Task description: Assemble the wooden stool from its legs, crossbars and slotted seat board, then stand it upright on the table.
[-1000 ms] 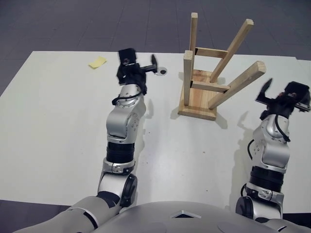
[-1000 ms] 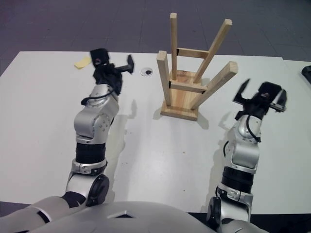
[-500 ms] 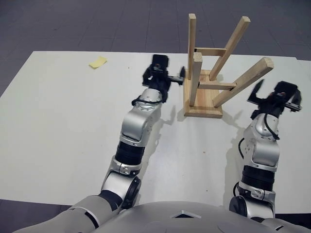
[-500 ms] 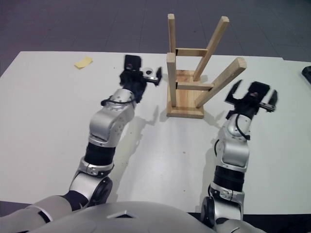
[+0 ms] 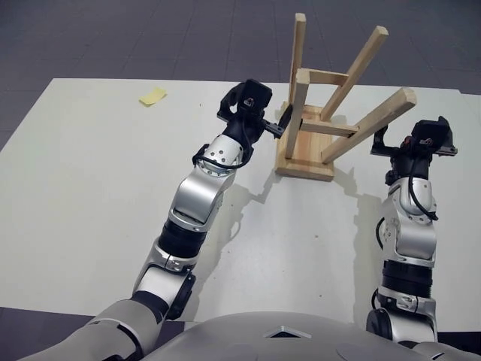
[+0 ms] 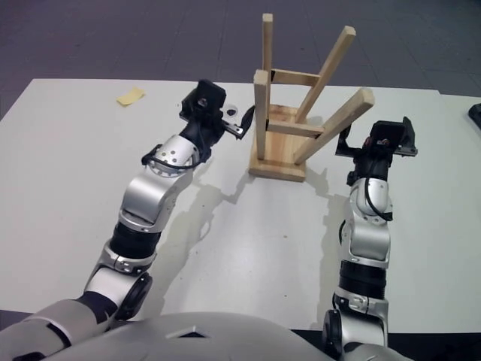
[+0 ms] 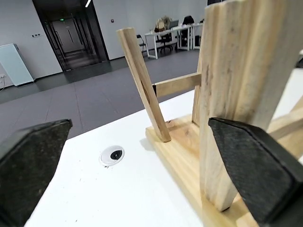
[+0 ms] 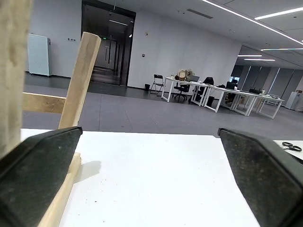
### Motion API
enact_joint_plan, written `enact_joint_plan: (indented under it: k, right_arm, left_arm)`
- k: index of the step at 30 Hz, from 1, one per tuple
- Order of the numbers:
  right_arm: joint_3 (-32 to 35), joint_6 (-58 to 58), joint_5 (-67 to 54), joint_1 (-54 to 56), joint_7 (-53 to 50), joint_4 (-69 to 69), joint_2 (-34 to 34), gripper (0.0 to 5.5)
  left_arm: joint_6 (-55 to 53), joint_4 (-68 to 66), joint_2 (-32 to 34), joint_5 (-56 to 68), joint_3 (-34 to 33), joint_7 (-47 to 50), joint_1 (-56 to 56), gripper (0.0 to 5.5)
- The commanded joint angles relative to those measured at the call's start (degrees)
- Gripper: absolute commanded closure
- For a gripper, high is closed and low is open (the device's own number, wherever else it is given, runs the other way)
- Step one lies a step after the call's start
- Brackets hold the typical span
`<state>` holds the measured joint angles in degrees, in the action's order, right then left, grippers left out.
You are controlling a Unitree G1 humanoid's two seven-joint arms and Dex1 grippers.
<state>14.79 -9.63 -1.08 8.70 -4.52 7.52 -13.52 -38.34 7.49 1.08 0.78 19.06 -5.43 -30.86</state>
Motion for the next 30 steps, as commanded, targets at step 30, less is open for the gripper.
enact_joint_plan:
  k: [30]
  right_arm:
    - [4.6, -1.8, -29.7, 24.4, 14.4, 4.8, -7.2, 0.15]
  left_arm:
    - [3.9, 1.5, -5.3, 3.4, -37.6, 24.0, 3.6, 0.1]
